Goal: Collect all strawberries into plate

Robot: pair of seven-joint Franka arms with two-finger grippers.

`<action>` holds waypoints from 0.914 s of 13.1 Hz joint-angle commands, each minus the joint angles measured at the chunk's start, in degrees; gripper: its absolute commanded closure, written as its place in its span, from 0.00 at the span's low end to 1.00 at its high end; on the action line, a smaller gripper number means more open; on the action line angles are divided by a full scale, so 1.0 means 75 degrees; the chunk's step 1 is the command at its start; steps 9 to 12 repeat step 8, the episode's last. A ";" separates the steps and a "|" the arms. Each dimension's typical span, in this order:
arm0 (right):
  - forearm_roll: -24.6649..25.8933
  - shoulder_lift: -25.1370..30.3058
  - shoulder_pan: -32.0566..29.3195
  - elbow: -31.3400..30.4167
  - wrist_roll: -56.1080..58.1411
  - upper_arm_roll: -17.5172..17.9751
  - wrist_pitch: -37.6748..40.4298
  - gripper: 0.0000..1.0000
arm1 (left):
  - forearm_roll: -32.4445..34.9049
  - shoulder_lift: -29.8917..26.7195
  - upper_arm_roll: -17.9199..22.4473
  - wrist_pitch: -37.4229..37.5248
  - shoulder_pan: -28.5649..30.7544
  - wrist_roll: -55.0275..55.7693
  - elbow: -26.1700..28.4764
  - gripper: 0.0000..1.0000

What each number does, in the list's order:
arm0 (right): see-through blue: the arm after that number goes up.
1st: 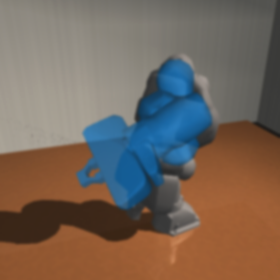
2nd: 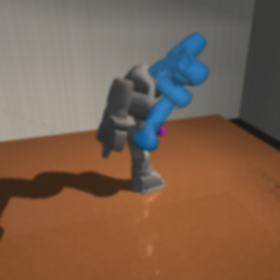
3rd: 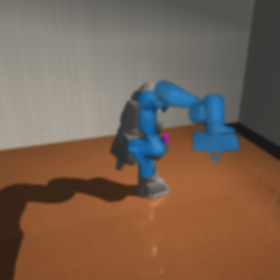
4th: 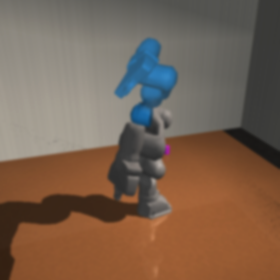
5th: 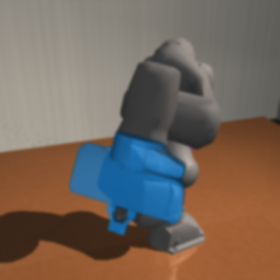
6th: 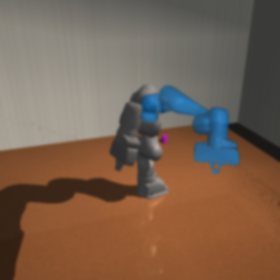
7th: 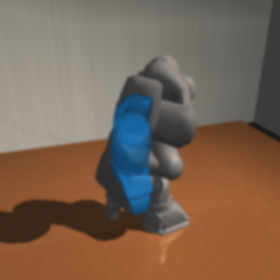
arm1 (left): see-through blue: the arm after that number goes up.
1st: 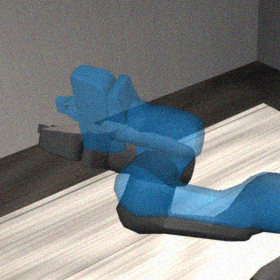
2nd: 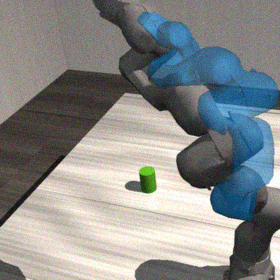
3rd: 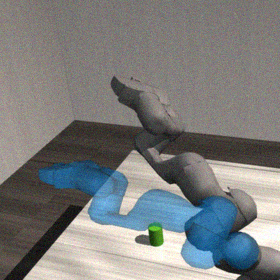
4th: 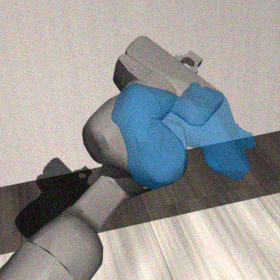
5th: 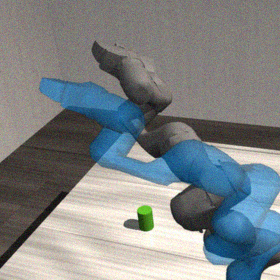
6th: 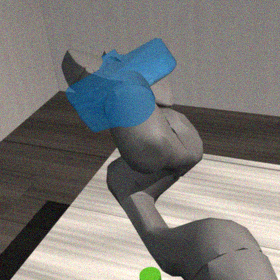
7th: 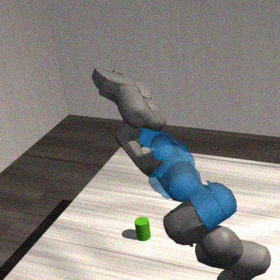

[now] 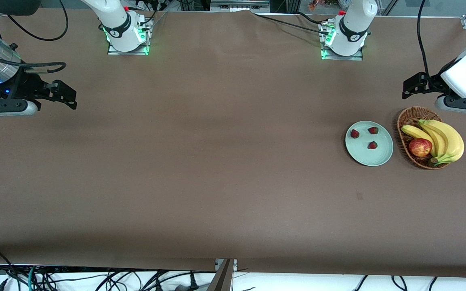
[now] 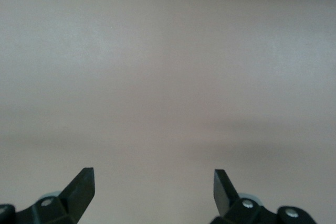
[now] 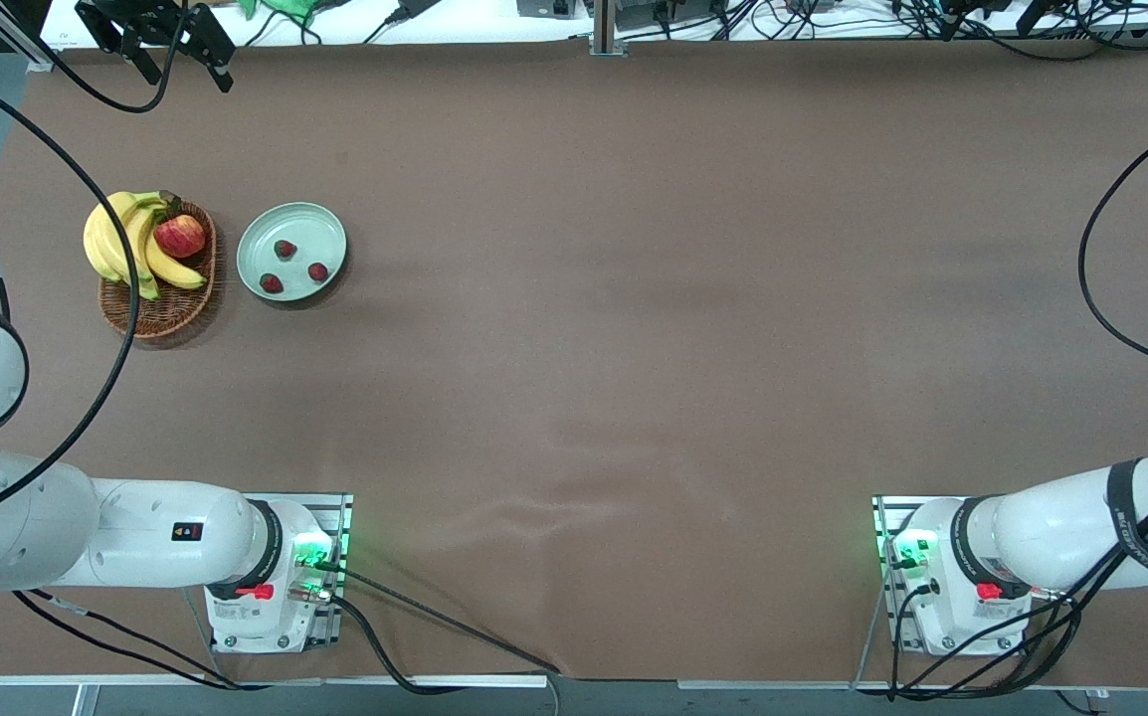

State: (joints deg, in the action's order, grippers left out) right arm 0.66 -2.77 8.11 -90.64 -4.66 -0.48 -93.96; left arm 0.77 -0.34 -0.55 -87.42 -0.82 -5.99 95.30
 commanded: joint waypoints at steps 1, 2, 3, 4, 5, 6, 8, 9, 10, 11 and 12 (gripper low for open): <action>0.0006 -0.0052 -0.0074 0.0156 -0.0012 0.0064 0.0095 0.00 | -0.0255 0.0023 0.0085 0.0264 -0.0031 -0.0044 -0.0132 0.00; -0.0006 -0.0041 -0.0074 0.0156 -0.0012 0.0064 0.0095 0.00 | -0.0244 0.0022 0.0097 0.0288 -0.0031 -0.0044 -0.0132 0.00; 0.0006 -0.0052 -0.0074 0.0156 -0.0012 0.0064 0.0095 0.00 | -0.0244 0.0022 0.0085 0.0289 -0.0031 -0.0033 -0.0132 0.00; 0.0006 -0.0052 -0.0074 0.0156 -0.0012 0.0064 0.0095 0.00 | -0.0244 0.0034 0.0062 0.0289 -0.0042 -0.0010 -0.0132 0.00; 0.0006 -0.0041 -0.0074 0.0156 -0.0012 0.0064 0.0095 0.00 | -0.0244 0.0034 0.0050 0.0289 -0.0043 0.0002 -0.0132 0.00; 0.0006 -0.0052 -0.0074 0.0156 -0.0012 0.0064 0.0095 0.00 | -0.0232 0.0057 0.0050 0.0277 -0.0054 0.0014 -0.0132 0.00; 0.0006 -0.0052 -0.0074 0.0156 -0.0012 0.0064 0.0095 0.00 | -0.0220 0.0069 0.0050 0.0277 -0.0054 0.0002 -0.0132 0.00; 0.0006 -0.0052 -0.0074 0.0156 -0.0012 0.0064 0.0095 0.00 | -0.0220 0.0069 0.0050 0.0277 -0.0054 0.0002 -0.0132 0.00; 0.0006 -0.0052 -0.0074 0.0156 -0.0012 0.0064 0.0095 0.00 | -0.0220 0.0069 0.0050 0.0277 -0.0054 0.0002 -0.0132 0.00; 0.0006 -0.0052 -0.0074 0.0156 -0.0012 0.0064 0.0095 0.00 | -0.0220 0.0069 0.0050 0.0277 -0.0054 0.0002 -0.0132 0.00; 0.0006 -0.0052 -0.0074 0.0156 -0.0012 0.0064 0.0095 0.00 | -0.0220 0.0069 0.0050 0.0277 -0.0054 0.0002 -0.0132 0.00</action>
